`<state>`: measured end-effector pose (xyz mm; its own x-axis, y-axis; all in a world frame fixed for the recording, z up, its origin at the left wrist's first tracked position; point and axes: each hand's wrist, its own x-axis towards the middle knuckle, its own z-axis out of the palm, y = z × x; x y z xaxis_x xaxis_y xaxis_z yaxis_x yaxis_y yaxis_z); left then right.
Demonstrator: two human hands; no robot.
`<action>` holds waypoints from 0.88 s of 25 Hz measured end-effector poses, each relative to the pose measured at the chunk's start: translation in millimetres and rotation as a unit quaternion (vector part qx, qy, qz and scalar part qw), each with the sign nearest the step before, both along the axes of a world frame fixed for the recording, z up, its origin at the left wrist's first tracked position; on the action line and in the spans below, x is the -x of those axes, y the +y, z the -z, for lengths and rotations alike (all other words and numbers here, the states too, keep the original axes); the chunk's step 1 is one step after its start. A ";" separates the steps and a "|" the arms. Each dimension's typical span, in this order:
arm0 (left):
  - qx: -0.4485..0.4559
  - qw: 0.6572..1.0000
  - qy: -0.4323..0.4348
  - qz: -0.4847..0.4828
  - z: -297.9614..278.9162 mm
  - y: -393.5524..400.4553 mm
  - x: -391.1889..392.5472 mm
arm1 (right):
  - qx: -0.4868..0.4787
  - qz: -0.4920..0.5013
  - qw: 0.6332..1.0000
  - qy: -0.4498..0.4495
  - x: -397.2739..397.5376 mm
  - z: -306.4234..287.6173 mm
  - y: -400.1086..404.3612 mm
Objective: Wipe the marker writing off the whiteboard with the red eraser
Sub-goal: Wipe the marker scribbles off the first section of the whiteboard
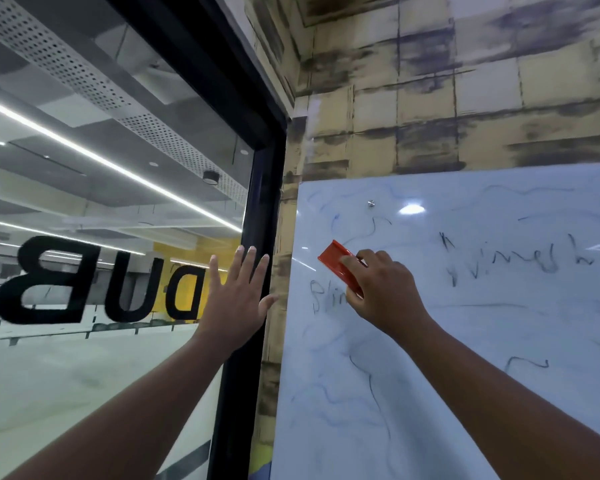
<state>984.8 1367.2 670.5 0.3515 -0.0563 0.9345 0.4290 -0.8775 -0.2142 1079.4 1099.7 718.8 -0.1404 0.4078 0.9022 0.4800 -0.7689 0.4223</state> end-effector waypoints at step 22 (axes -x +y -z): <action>-0.003 0.984 -0.050 0.169 -83.0 53.4 -233.8 | -0.024 0.094 0.993 -0.063 -109.2 -81.8 55.5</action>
